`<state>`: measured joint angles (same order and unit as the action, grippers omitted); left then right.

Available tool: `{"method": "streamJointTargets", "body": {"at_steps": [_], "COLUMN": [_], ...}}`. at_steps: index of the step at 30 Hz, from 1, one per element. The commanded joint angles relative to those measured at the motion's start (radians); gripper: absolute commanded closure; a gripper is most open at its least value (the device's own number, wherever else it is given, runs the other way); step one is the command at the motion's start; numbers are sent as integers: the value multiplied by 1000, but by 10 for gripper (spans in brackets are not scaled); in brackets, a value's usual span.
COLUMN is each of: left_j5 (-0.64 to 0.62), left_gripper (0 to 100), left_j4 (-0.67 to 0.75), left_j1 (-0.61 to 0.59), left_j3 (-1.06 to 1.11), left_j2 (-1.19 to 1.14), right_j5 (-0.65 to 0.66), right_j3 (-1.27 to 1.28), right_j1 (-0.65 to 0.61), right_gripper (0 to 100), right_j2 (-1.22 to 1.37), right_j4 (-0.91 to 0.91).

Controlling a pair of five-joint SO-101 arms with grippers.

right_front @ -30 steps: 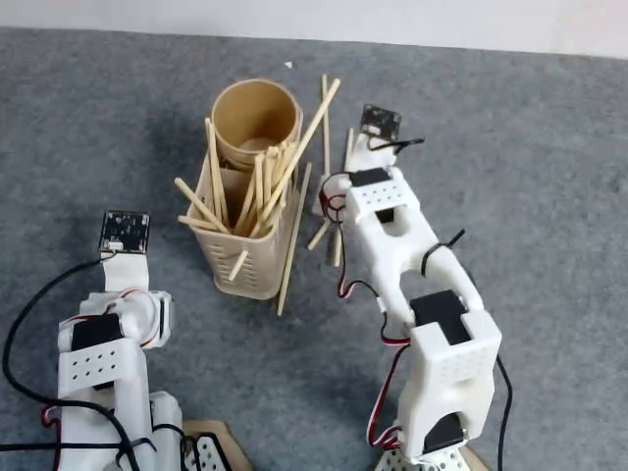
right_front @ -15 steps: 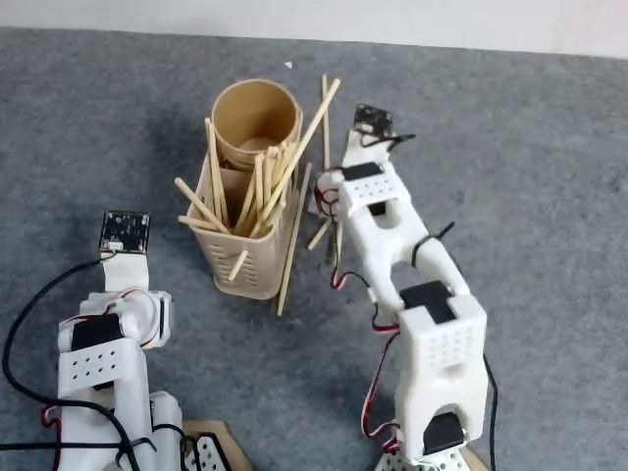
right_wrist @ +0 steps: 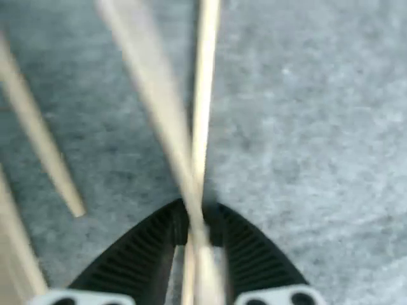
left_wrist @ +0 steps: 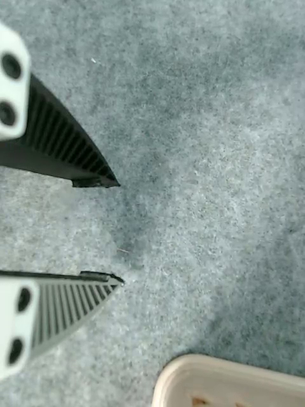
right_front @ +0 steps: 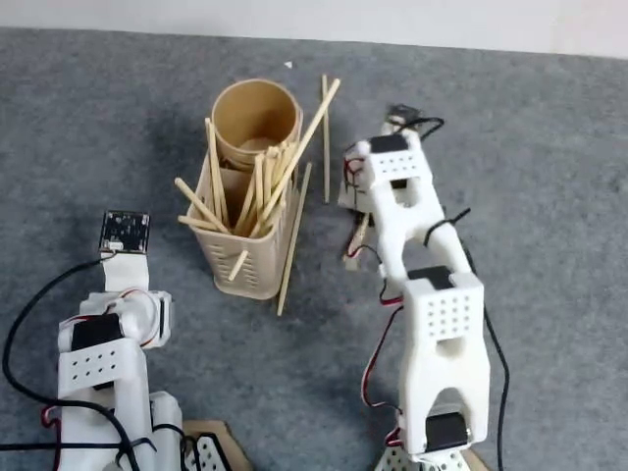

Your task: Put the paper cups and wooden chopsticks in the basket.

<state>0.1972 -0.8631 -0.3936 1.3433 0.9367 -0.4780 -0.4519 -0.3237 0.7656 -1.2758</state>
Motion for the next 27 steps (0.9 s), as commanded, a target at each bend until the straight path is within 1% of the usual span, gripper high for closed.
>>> {"method": "streamJointTargets", "body": {"at_steps": [1,5,8,15,17,20,24,27], "left_j5": [9,9,9,9,9,9,9,9], "left_gripper": [765,765,765,765,765,765,765,765], "left_j4": [9,11,11,12,12,12,12,12], "left_j1": [18,18,18,18,18,18,18,18], "left_j3": [-4,-4,-4,-4,-4,-4,-4,-4], "left_j2": [1,1,1,1,1,1,1,1], "right_j5": [-3,144,158,163,178,282,295,295], "right_j3": [-54,-127,-191,-255,-255,-249,-245,-243], "right_j1": [5,2,-2,-36,-65,-114,-188,-243], "right_gripper": [993,993,993,993,993,993,993,993], "right_j2": [-18,-104,-206,-527,-622,-757,-932,-1017], "right_j4": [-91,-191,-223,-216,-213,-188,-131,-76]}}
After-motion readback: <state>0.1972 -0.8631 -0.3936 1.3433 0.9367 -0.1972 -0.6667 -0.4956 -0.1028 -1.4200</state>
